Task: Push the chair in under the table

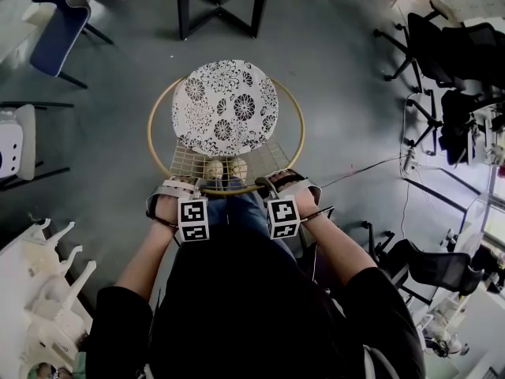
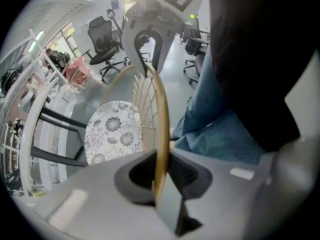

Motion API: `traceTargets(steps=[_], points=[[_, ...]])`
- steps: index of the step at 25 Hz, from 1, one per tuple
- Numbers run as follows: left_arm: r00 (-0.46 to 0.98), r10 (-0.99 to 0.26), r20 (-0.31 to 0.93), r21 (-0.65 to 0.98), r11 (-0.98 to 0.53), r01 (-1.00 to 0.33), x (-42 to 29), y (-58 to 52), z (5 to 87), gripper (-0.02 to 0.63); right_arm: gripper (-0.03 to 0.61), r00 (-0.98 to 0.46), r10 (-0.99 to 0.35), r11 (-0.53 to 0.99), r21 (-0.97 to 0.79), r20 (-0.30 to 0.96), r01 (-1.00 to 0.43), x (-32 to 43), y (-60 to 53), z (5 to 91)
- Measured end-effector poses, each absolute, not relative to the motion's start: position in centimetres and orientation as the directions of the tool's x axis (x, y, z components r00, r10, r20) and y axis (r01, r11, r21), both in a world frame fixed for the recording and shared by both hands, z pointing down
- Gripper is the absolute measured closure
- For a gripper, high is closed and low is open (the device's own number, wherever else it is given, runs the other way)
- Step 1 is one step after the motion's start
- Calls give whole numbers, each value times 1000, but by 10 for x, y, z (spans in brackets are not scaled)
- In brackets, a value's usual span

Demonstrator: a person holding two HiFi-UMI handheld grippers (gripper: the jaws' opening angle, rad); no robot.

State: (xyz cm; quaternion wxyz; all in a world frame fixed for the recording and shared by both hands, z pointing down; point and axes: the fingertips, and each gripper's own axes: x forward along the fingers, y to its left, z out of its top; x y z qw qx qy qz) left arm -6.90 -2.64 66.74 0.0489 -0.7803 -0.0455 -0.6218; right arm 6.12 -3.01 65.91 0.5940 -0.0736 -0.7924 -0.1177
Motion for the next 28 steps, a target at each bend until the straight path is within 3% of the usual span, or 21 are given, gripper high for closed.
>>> traceTargets(steps=[28], points=[[188,-134,973,-136,-991,-4,-51,-9,674,545,512,-281,-148,946,218,948,238,78,-25,662]])
